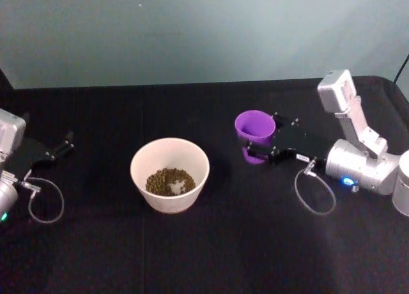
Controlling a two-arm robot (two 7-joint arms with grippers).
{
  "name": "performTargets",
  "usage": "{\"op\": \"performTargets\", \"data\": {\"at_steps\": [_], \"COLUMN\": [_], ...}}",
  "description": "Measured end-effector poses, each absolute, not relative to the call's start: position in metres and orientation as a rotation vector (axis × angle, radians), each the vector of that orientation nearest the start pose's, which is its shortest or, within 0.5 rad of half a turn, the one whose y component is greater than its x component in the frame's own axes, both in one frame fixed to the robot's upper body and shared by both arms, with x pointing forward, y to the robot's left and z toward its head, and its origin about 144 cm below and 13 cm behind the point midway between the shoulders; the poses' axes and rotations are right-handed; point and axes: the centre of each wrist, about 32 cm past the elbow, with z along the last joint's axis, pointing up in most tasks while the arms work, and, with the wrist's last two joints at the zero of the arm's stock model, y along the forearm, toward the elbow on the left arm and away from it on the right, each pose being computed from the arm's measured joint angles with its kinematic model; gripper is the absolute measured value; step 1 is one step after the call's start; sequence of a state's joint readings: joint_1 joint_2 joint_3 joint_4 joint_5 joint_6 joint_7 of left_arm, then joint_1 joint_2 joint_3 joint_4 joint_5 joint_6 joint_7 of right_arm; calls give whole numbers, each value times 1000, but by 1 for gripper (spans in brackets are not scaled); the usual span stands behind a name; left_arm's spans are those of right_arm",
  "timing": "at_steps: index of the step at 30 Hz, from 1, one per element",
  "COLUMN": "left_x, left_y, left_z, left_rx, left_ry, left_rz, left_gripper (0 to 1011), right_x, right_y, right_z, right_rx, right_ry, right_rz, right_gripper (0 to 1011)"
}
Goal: Pick up the cup and pour the mung beans from the cup into the bowl.
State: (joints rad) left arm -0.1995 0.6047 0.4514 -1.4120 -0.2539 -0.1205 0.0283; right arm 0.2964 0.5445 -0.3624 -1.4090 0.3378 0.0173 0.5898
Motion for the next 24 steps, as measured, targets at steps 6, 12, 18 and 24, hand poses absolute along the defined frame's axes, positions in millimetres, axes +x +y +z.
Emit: {"op": "performTargets", "data": {"at_steps": [6,12,18,24], "left_x": [489,489,489,489], "left_y": [310,310,310,310], "left_z": [1140,1140,1140,1140], "left_rx": [304,304,304,304], "left_ry": [-285,-285,-285,-285], "left_rz": [1248,1248,1248,1248], "left_gripper": [1000,1000,1000,1000], "right_x": [525,527,528,527], "right_y": [-308,-308,-309,-309], "right_z": [1180,1177,1177,1178], "right_rx": [-301,-304,-291,-291], "right_ry": [6,47,43,44], "right_rz": [-726,-708,-702,-703], "right_gripper": [729,729,729,729]}}
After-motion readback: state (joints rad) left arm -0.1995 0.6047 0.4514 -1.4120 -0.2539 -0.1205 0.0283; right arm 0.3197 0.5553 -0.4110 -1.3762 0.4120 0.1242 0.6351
